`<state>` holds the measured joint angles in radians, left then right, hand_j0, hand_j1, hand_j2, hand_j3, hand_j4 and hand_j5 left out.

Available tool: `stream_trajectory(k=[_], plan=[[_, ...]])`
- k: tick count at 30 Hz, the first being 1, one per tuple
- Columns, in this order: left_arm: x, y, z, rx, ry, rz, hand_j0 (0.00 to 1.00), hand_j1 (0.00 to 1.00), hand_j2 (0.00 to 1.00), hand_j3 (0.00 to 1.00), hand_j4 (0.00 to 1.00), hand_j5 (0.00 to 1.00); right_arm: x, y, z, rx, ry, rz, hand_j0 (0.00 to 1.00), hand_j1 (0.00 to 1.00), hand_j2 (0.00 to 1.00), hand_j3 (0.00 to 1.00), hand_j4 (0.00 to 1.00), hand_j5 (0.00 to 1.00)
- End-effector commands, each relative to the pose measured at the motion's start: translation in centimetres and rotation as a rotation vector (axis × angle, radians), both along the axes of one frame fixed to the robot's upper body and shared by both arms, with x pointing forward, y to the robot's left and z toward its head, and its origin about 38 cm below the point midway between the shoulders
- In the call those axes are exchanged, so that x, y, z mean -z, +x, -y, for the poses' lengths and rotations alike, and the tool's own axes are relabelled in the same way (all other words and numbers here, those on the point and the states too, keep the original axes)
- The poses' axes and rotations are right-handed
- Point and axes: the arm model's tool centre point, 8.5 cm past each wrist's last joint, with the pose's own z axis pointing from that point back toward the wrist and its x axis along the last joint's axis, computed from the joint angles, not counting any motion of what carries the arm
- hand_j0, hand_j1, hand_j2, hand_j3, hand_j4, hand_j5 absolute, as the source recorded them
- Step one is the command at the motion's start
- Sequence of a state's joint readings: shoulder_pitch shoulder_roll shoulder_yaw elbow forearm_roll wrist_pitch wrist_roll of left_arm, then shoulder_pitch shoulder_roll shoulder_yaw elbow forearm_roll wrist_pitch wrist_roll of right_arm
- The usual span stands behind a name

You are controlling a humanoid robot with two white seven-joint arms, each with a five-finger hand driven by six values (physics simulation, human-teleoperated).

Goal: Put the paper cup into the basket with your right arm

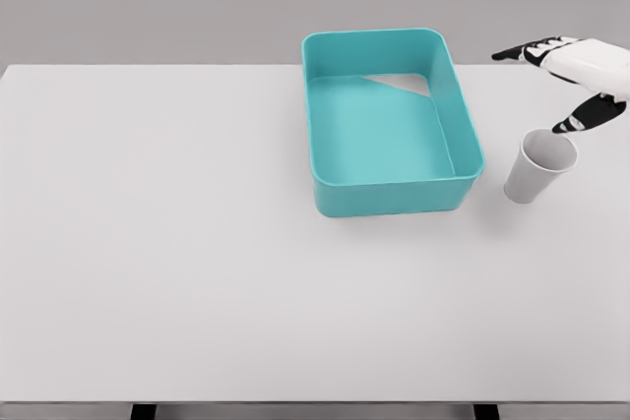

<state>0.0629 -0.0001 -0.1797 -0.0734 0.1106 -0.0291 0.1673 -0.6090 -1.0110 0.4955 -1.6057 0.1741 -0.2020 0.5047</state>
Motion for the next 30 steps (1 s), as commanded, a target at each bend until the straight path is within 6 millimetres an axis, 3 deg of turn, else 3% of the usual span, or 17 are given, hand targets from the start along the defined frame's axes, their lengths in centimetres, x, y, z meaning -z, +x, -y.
stream_trajectory(k=[1,8,9,13,16,18,20,23,26,30], plan=[[0.0,0.0,0.0,0.0,0.0,0.0,1.0,1.0,1.0,1.0,1.0,1.0,0.0,0.0,0.0,0.0,0.004,0.0,1.0,1.0,1.0,1.0,1.0,1.0],[0.0,-0.1,0.0,0.0,0.0,-0.001,1.0,1.0,1.0,1.0,1.0,1.0,-1.1,-0.1,0.2,0.001,0.022,0.016,1.0,1.0,1.0,1.0,1.0,1.0],[0.0,0.0,0.0,0.0,0.0,0.0,1.0,1.0,1.0,1.0,1.0,1.0,-1.5,-0.3,0.6,0.002,0.095,-0.012,1.0,1.0,1.0,1.0,1.0,1.0],[0.0,0.0,0.0,0.0,0.0,-0.001,1.0,1.0,1.0,1.0,1.0,1.0,-3.6,-2.0,4.0,0.015,0.198,-0.133,1.0,1.0,1.0,1.0,1.0,1.0],[0.0,0.0,0.0,0.0,0.0,0.0,1.0,1.0,1.0,1.0,1.0,1.0,-4.4,-1.7,8.2,0.066,0.45,-0.166,1.0,1.0,1.0,1.0,1.0,1.0],[0.0,-0.1,0.0,0.0,0.0,-0.003,1.0,1.0,1.0,1.0,1.0,1.0,-3.8,-1.4,12.8,0.14,0.602,-0.138,1.0,1.0,1.0,1.0,1.0,1.0],[0.0,-0.1,0.0,0.0,0.0,-0.001,1.0,1.0,1.0,1.0,1.0,1.0,-3.2,-1.5,14.4,0.184,0.634,-0.138,1.0,1.0,1.0,1.0,1.0,1.0],[0.0,-0.1,0.0,0.0,0.0,-0.001,1.0,1.0,1.0,1.0,1.0,1.0,-1.1,-1.5,15.3,0.226,0.655,-0.174,1.0,1.0,1.0,1.0,1.0,1.0],[0.0,-0.1,0.0,0.0,0.0,-0.003,1.0,1.0,1.0,1.0,1.0,1.0,2.9,-1.6,15.2,0.252,0.658,-0.248,1.0,1.0,1.0,1.0,1.0,1.0],[0.0,0.0,0.0,0.0,0.0,0.0,1.0,1.0,1.0,1.0,1.0,1.0,6.5,-1.9,15.6,0.283,0.654,-0.301,1.0,1.0,1.0,1.0,1.0,1.0]])
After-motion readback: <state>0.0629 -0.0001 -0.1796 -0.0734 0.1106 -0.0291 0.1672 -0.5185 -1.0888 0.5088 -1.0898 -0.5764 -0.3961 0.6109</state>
